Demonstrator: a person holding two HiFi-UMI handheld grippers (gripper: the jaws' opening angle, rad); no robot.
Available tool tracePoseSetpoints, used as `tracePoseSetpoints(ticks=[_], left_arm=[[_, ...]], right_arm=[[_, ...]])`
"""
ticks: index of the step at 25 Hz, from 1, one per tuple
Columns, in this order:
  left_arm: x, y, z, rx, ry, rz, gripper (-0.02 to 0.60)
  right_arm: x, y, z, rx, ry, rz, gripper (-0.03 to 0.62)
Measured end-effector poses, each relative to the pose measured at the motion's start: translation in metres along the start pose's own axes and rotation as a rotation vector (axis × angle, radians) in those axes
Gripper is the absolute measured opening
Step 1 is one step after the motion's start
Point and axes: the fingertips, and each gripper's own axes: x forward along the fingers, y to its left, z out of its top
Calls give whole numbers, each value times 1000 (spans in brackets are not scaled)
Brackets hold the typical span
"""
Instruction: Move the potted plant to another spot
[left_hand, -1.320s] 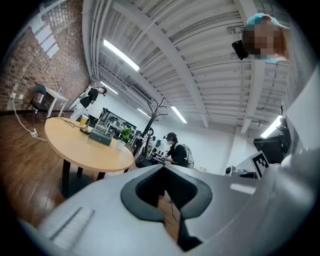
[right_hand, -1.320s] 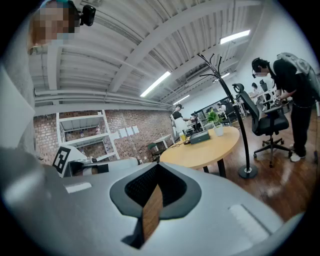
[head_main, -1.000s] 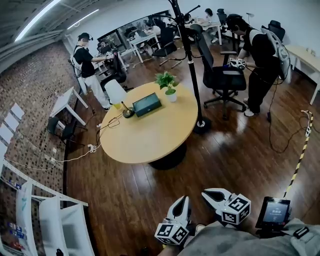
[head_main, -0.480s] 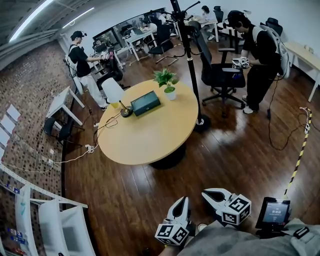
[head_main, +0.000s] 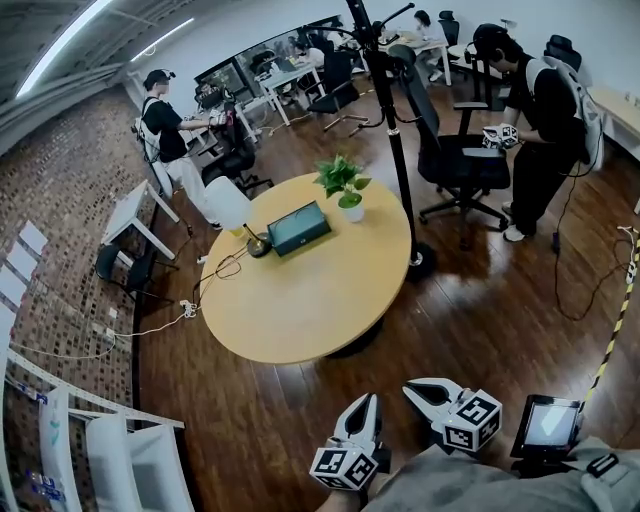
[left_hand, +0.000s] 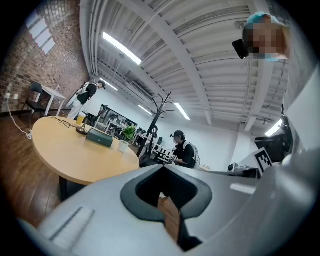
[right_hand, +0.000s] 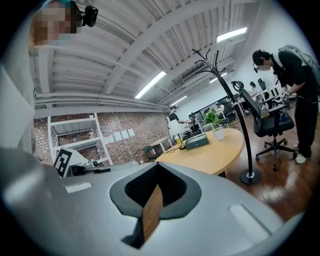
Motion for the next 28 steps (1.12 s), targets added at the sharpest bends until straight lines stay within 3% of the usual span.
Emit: tracePoseSetpoints(ticks=[14,22,28], left_arm=[[125,23,14,-2,-4,92,2],[145,47,23,-3,-4,130,2],[171,87,33,-17,-10,108,0]], right_arm=[[41,-119,58,19,8,65,0],[64,-144,64,49,9,66,0],[102,-165,68,36,10,28,0]])
